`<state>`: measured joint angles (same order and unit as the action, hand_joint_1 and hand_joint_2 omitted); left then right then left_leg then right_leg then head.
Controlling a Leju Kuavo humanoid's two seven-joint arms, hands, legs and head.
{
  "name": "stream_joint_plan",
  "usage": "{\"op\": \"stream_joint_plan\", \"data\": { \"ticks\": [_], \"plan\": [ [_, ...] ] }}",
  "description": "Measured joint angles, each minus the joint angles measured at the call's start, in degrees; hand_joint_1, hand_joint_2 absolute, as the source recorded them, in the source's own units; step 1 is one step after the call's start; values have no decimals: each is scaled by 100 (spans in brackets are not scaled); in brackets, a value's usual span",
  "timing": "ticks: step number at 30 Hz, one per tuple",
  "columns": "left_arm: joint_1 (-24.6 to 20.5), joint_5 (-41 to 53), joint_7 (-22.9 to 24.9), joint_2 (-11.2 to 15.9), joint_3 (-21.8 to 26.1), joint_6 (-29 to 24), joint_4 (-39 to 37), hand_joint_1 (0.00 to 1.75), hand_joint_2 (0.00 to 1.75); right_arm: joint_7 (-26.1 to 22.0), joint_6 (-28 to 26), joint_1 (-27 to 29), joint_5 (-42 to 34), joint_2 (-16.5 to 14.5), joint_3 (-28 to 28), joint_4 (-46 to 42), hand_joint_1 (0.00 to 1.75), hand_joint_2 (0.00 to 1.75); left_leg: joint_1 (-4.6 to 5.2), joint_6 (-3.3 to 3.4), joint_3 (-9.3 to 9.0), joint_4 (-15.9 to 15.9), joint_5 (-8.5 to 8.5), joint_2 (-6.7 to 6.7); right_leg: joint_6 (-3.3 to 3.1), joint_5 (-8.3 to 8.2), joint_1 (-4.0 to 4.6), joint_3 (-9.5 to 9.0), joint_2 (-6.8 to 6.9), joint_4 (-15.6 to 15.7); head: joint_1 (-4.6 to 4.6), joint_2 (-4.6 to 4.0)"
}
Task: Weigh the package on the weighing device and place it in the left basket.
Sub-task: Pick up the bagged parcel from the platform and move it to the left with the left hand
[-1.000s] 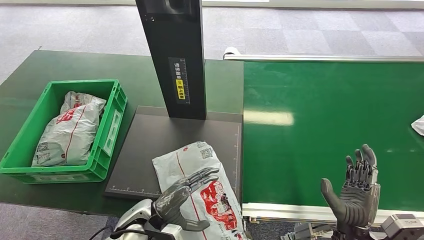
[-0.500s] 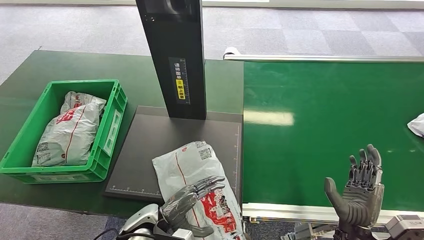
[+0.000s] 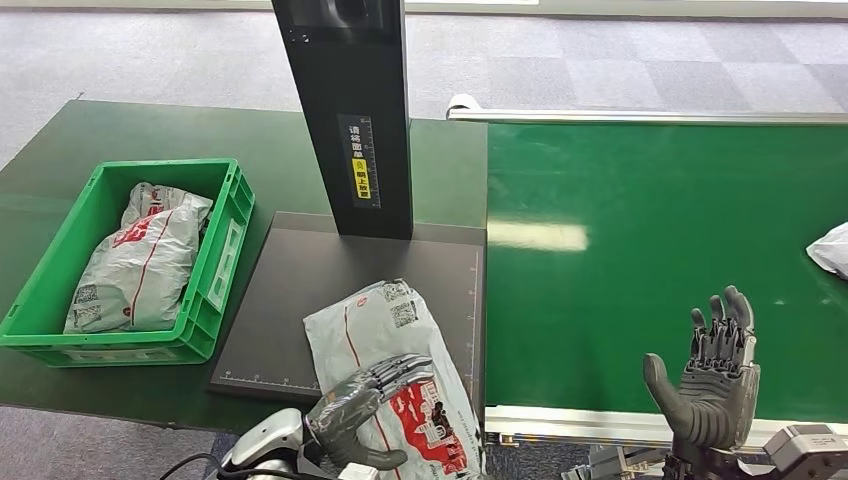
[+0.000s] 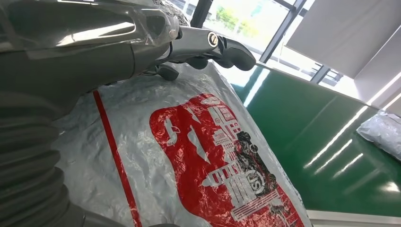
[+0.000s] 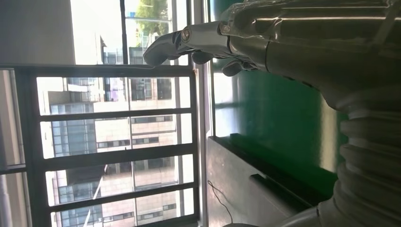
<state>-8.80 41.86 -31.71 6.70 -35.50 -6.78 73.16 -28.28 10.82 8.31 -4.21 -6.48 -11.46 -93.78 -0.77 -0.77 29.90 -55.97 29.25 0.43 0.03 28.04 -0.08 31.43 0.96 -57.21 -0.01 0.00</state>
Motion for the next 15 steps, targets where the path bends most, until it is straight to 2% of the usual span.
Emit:
{"op": "stream_joint_plan", "data": {
  "ticks": [4, 7, 15],
  "plan": [
    [-6, 164, 54, 24, -6, -108, -4, 0, 175, 0, 1, -5, -4, 7, 1, 12, 0, 175, 0, 0, 0, 0, 0, 0, 0, 0, 0, 1, 0, 0, -1, 0],
    [-47, 720, 240, 59, -40, -428, -22, 0, 175, 0, 19, -5, -6, 6, 1, 15, 0, 175, 0, 0, -1, 0, 0, 0, 0, 0, 0, 1, 0, 0, -2, 0],
    [-268, 2474, 1295, -3, -375, -1209, -226, 0, 175, 34, 140, -5, 141, -73, -9, -2, 0, 175, 0, 0, -5, 0, -1, 0, 0, -1, -1, -3, 1, 1, -1, 0]
  ]
}}
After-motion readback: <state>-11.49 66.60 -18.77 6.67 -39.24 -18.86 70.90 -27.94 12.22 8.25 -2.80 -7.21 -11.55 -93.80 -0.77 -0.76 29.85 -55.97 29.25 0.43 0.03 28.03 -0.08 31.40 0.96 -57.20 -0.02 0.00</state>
